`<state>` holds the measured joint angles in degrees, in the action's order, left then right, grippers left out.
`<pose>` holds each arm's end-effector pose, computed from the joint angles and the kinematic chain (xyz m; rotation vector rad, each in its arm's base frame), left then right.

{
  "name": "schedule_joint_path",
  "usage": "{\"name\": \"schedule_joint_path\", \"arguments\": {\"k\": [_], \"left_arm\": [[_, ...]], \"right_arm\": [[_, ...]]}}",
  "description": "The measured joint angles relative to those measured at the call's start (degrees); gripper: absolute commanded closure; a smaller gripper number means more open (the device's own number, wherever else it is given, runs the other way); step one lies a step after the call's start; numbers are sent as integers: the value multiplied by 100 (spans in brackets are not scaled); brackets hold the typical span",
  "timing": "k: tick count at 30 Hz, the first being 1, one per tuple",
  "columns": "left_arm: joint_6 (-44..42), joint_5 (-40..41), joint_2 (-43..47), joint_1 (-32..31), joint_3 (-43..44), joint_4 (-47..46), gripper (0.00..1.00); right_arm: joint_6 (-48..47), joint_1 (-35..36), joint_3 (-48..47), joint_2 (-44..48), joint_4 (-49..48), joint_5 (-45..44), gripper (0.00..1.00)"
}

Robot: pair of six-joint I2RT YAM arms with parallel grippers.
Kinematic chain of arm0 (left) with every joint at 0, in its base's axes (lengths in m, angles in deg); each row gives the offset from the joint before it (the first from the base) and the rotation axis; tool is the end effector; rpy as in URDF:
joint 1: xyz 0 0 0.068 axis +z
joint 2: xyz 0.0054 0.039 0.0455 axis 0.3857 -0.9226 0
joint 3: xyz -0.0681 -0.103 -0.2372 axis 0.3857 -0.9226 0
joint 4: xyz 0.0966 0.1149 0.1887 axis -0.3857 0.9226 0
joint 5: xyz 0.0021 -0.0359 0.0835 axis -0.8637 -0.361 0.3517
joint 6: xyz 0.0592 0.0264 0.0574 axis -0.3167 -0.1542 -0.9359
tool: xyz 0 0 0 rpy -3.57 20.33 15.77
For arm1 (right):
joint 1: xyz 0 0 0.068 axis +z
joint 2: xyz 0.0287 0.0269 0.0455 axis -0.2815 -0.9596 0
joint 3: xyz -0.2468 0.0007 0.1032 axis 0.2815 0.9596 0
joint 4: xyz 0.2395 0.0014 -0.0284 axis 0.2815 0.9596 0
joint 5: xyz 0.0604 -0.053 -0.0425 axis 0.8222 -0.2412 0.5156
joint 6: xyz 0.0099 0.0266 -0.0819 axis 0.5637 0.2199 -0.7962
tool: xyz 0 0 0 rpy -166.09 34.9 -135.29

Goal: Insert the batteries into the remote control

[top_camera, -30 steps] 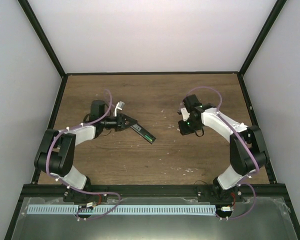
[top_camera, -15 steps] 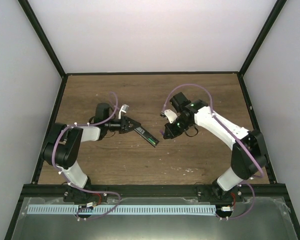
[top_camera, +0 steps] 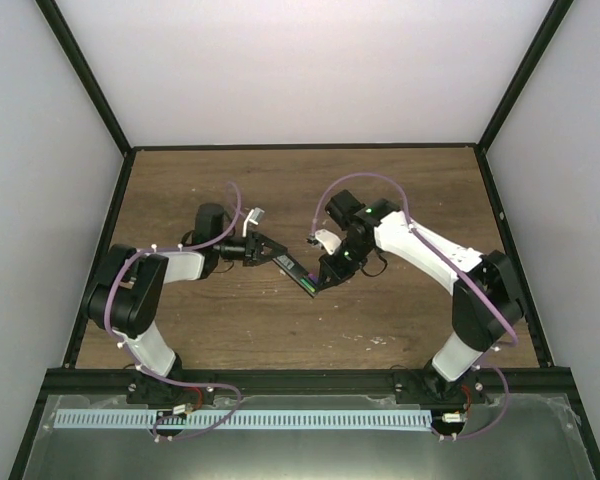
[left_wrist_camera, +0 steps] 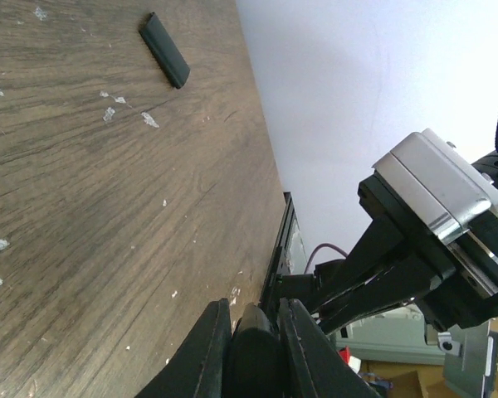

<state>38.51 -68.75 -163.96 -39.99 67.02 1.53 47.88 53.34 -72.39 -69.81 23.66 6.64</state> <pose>0.2791 -0.1611 0.1645 0.3008 2.2388 -1.8438 0.2097 0.2035 0.2142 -1.0869 2.8165 0.8054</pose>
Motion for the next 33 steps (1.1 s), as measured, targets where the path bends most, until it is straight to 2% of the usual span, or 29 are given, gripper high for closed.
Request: {"name": "schedule_joint_path", "arguments": {"k": [33], "left_arm": [[35,-232,0,-46,181,4,100]], "right_arm": [[-50,105,-249,-343,179,-208,96]]}}
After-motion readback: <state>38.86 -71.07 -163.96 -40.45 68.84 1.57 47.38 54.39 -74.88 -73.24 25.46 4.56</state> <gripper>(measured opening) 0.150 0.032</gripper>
